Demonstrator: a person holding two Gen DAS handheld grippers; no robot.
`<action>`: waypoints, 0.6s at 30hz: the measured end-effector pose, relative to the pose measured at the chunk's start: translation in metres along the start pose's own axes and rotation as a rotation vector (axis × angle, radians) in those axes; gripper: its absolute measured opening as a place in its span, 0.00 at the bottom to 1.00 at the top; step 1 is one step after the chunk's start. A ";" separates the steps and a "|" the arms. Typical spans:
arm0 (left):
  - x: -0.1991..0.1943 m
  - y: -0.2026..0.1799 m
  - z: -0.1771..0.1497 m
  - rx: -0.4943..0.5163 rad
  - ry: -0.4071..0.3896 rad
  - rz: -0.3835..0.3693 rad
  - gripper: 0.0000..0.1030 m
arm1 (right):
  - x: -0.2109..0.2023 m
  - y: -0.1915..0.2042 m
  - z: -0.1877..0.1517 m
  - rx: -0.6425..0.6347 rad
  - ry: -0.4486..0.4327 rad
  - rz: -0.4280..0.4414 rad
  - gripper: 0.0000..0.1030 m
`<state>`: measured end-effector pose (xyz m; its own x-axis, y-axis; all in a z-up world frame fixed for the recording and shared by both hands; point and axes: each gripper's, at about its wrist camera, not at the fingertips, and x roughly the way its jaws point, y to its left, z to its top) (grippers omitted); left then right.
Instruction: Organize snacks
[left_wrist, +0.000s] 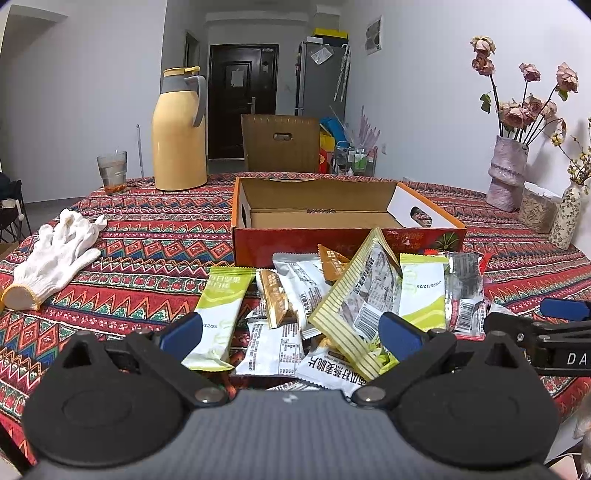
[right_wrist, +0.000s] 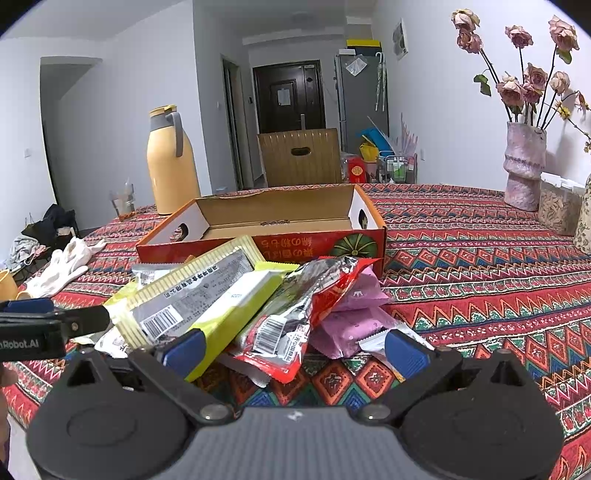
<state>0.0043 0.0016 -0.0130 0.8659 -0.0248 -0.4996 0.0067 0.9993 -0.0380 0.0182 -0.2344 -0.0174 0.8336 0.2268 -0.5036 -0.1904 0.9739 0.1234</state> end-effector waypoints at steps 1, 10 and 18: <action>0.000 0.000 0.000 0.000 0.000 0.000 1.00 | 0.000 0.000 0.000 0.000 0.000 -0.001 1.00; 0.000 0.000 -0.001 0.002 -0.002 -0.001 1.00 | 0.000 0.000 0.000 0.000 0.001 -0.001 1.00; -0.001 -0.002 -0.002 0.005 -0.004 -0.001 1.00 | 0.000 0.001 0.000 0.000 0.001 -0.001 1.00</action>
